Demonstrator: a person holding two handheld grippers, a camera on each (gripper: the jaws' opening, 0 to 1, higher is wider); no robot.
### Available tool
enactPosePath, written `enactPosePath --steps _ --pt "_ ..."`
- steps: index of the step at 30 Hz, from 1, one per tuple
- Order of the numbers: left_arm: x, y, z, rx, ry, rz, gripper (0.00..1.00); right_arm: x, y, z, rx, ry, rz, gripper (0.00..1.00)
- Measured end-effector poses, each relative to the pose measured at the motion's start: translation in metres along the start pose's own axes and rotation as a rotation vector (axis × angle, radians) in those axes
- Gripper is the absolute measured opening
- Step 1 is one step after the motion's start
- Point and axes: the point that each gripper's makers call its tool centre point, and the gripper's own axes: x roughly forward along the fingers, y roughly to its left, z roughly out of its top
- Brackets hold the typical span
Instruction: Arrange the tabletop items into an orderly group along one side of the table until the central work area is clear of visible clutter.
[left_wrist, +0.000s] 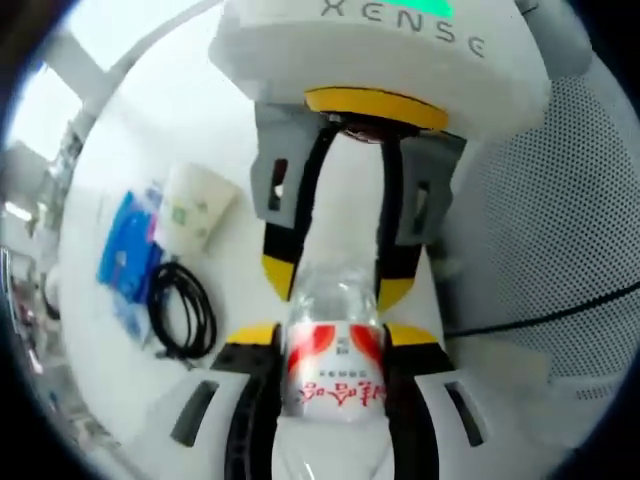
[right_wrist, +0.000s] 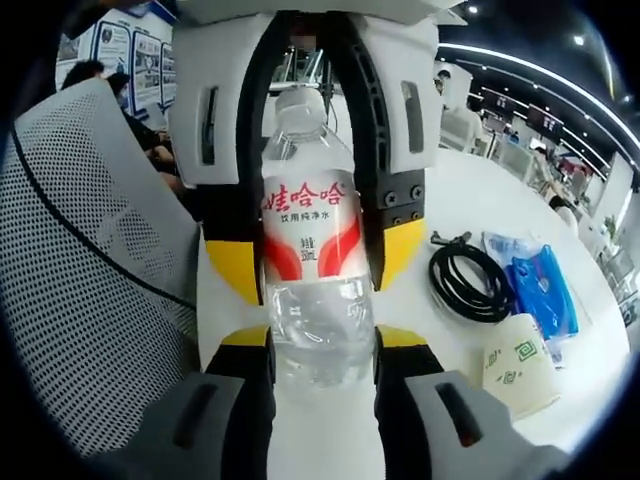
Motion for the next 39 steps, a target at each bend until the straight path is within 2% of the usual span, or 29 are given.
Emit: enactPosePath --steps 11,31,39 --pt "0.000 -0.001 0.002 0.015 -0.011 -0.004 0.37 0.000 -0.001 -0.001 -0.022 -0.025 -0.024 0.34" --pt "0.000 -0.002 0.010 0.032 -0.038 -0.030 0.39 -0.002 -0.001 -0.004 0.021 -0.037 -0.040 0.33" --pt "-0.002 0.004 0.013 0.018 -0.060 -0.016 0.41 -0.003 -0.002 -0.005 0.055 -0.038 -0.042 0.33"
